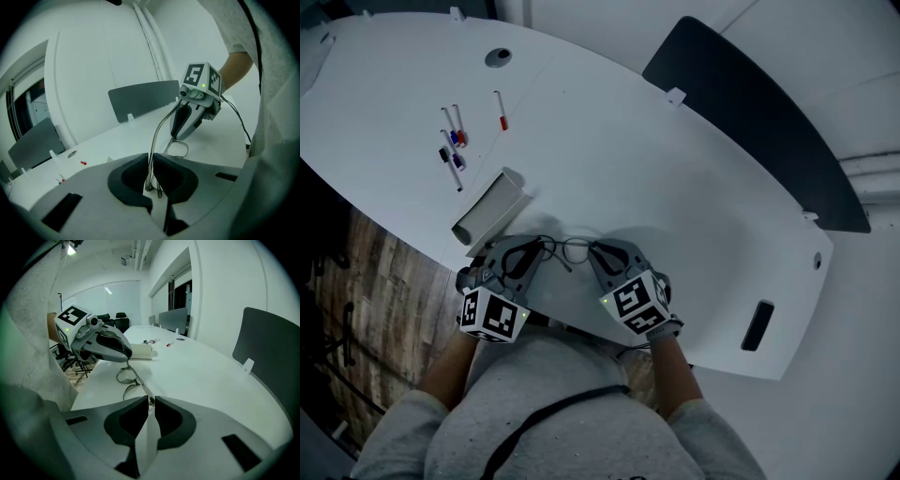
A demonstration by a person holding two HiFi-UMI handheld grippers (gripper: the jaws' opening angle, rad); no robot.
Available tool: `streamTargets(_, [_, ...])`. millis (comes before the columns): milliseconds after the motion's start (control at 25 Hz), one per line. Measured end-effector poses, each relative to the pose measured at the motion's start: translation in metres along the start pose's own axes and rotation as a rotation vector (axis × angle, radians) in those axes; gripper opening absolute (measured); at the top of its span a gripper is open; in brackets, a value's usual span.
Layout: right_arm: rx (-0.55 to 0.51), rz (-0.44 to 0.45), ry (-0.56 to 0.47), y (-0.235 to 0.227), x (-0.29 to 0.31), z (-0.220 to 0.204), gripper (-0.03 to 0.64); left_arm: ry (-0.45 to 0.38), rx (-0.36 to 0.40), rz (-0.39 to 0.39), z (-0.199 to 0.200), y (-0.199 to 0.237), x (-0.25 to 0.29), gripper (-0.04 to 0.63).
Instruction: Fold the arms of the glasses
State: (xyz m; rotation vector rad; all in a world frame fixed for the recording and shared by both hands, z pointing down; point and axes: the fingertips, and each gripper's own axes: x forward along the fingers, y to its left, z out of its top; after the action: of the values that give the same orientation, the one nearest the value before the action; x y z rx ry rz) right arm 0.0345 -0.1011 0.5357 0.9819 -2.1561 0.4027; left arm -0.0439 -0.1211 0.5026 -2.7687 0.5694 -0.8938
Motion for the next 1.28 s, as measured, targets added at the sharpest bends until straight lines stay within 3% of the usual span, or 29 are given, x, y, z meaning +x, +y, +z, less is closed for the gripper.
streamTargets(840, [0.059,-0.003,-0.034,-0.006,-0.009,-0.009,0.054,0.011,0.055,-0.075,0.005,-0.012,0.026,0.052])
streamTargets(960, [0.085,0.037,-0.042,-0.003,-0.022,-0.017,0.127,0.012,0.058,-0.074,0.006,-0.013,0.026,0.052])
streamTargets(1040, [0.095,0.073,-0.076,-0.001,-0.034,-0.013,0.129,0.011,0.055,-0.078,0.007,-0.013,0.026,0.052])
streamTargets(1160, [0.098,0.169,-0.24,0.01,-0.056,0.02,0.127,0.01,0.058,-0.084,0.007,-0.013,0.026,0.052])
streamTargets(1280, [-0.01,0.175,-0.302,0.018,-0.063,0.047,0.123,0.006,0.054,-0.088,0.006,-0.015,0.026,0.051])
